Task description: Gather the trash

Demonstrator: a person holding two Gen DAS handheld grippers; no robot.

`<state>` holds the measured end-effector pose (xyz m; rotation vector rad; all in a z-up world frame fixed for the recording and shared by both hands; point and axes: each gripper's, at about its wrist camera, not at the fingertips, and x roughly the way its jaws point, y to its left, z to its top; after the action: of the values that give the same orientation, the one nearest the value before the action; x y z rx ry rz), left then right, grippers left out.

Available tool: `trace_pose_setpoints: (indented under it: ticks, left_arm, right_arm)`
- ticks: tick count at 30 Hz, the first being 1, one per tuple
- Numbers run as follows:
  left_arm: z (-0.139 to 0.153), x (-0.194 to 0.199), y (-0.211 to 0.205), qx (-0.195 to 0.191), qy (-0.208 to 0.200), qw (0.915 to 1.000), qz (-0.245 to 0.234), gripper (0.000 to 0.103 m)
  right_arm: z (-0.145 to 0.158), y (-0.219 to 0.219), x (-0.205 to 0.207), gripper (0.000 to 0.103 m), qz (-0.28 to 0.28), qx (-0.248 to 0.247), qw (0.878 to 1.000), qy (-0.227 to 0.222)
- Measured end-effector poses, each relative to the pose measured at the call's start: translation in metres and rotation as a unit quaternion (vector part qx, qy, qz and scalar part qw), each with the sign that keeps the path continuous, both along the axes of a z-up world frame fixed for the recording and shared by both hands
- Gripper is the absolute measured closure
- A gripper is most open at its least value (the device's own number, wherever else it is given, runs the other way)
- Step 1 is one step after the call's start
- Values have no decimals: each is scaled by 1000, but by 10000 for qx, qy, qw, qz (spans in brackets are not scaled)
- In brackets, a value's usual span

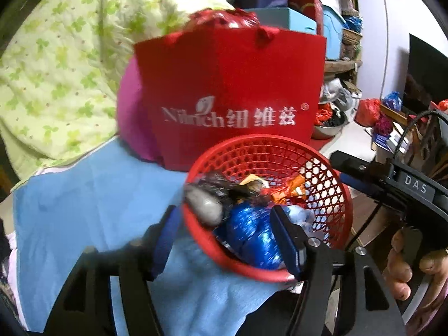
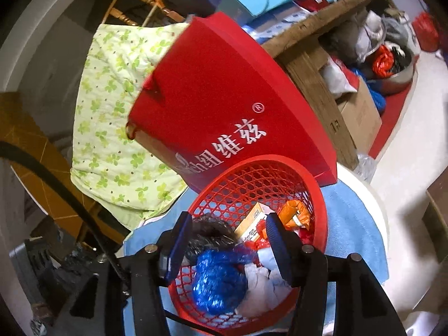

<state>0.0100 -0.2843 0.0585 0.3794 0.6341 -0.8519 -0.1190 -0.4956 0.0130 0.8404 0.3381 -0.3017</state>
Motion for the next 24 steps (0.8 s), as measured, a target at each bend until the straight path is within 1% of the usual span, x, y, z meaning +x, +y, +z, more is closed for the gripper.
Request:
trace_pose_setpoints:
  ticks: [2,7,13,19,24]
  left_arm:
    - [5,-3,11,-17,-99,9998,167,32]
    - [22,-15,45,-11,-512,9972,540,29]
    - [42,-28,82,-34,-808,9928,886,29]
    - [60,-45,113,-100,-1023,9879,1165,29]
    - [75,-62,134,-127,-1277,9821,1378,28]
  right_arm:
    - [6,8,-4,44,11,-117,9999,7]
    - [24,33,-12,44,97,-483,9987,96]
    - [55,73,-19,44,260,-1059,9940,122]
    - [83,110,-33,42,339,-1621,9860,198]
    - [102,140,-51,40,378,-2179,9750,203]
